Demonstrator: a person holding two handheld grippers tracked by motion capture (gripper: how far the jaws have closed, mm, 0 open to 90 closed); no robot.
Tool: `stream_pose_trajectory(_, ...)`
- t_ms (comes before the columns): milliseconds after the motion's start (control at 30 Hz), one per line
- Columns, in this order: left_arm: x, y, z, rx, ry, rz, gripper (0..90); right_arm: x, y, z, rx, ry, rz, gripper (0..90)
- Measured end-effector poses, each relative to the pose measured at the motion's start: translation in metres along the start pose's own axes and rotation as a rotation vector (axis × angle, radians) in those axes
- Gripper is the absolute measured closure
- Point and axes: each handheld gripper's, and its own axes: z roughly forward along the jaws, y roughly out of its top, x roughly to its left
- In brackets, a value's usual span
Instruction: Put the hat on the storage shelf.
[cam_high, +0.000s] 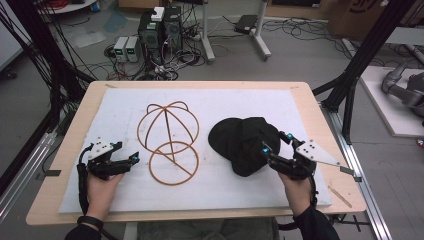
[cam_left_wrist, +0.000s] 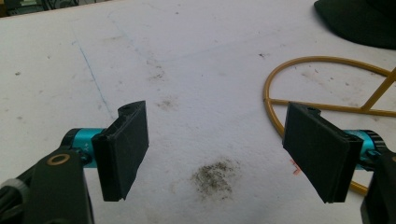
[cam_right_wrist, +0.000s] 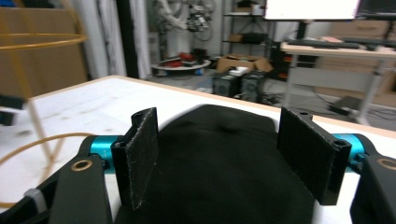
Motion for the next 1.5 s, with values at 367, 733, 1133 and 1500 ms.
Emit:
stream_pose_trajectory(367,0.0,0.0,0.0,0.003,-0.002,0.001,22.9,0.044,0.001,0.031,0.088,0.132,0.043,28.8)
stream_pose_trajectory(733,0.0,0.0,0.0,-0.002,-0.014,0.008,23.1,0.056,-0.006,0.049,0.192,0.082,0.029,28.8)
stream_pose_trajectory(1133,-0.001,0.0,0.001,0.009,-0.008,0.014,23.4,0.059,-0.008,0.05,0.228,0.076,0.09,28.8)
stream_pose_trajectory(1500,0.0,0.001,0.003,0.023,-0.006,0.006,24.0,0.066,-0.01,0.055,0.271,0.004,0.113,32.5)
